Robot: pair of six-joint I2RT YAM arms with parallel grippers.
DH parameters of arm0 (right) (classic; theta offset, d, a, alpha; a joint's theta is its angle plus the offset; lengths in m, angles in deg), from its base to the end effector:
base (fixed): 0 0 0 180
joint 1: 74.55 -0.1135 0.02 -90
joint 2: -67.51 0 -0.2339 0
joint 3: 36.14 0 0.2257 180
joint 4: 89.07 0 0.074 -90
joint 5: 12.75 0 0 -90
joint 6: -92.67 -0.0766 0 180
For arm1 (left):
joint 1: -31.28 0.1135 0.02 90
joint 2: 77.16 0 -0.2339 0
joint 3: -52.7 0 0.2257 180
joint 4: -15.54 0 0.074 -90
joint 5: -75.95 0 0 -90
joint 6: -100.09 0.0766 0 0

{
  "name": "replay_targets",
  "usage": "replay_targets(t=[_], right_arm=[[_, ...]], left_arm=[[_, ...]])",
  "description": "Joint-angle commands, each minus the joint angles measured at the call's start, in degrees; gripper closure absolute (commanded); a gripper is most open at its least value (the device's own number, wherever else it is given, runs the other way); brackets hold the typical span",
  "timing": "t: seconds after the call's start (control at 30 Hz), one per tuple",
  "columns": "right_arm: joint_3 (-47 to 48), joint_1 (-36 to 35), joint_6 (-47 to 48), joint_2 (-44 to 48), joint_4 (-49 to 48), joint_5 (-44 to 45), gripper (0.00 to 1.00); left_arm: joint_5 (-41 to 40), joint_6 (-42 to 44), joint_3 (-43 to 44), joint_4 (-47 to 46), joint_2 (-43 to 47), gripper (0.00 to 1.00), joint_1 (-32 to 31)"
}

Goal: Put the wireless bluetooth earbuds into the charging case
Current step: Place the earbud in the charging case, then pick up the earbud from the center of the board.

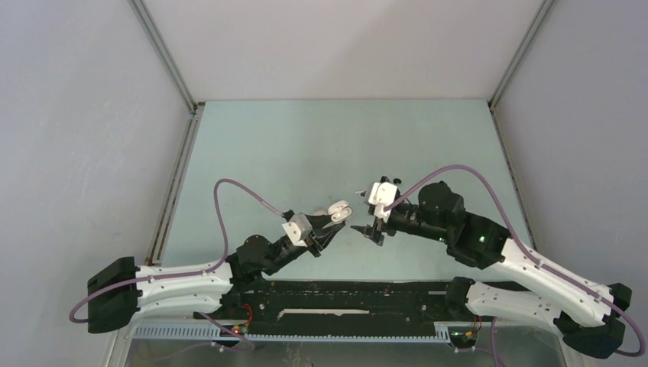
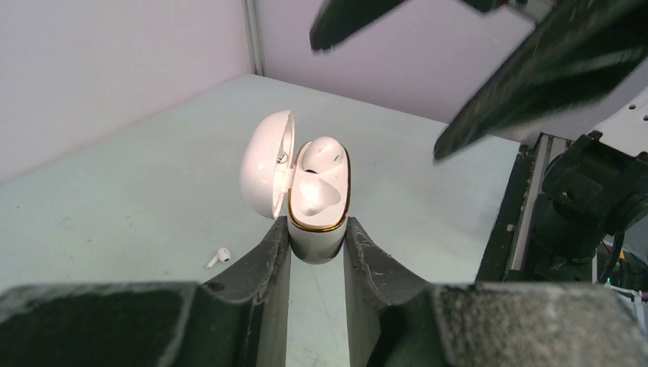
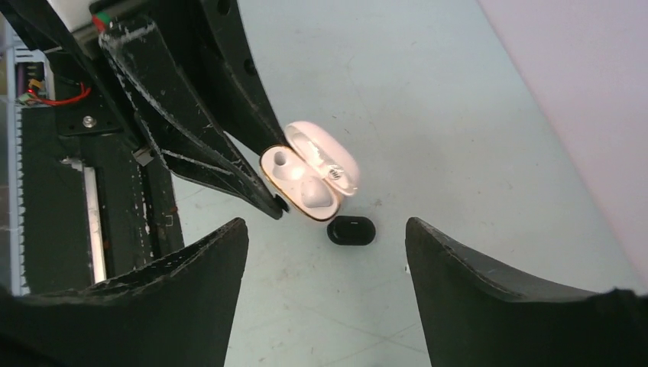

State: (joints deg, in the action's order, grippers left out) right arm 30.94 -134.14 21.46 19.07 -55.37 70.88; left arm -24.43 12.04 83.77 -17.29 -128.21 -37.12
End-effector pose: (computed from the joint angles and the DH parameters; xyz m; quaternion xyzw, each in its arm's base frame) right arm 0.1059 0.1972 0.3216 -0.5269 0.5928 0.2531 0.5539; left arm 0.0978 -0.2094 0.2515 0.2999 0.5483 -0.3794 0.6822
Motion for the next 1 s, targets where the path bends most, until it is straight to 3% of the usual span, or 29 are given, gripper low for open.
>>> replay_targets(t=[0.0, 0.2, 0.33, 0.53, 0.77, 0.97], right_arm=[[6.99, 6.02, -1.76, -0.82, 10.81, -11.6, 0.21], [11.03, 23.1, -1.24, -5.88, 18.45, -26.22, 0.2], [10.66, 31.46, -1.82, -8.88, 18.27, -26.87, 0.28], [6.7, 34.01, -2.96, -9.16, 13.65, -18.19, 0.5], [9.71, 35.5, -6.31, -17.99, 24.8, -18.66, 0.55], [10.32, 37.59, -11.38, -30.27, 21.94, -17.24, 0.57]], left_arm=[[-0.92, -0.15, -0.89, -2.77, 0.82, 1.0, -0.24], [-1.3, -0.83, -1.43, -1.8, 1.83, 1.0, -0.24], [-2.07, -1.56, -1.39, 1.44, 3.73, 1.0, -0.24], [-3.91, -1.54, -1.14, 6.34, 7.07, 1.0, -0.24], [-5.45, -1.57, -0.5, 10.28, 10.3, 1.0, -0.24], [-5.74, -1.56, 0.51, 13.64, 11.45, 1.0, -0.24]])
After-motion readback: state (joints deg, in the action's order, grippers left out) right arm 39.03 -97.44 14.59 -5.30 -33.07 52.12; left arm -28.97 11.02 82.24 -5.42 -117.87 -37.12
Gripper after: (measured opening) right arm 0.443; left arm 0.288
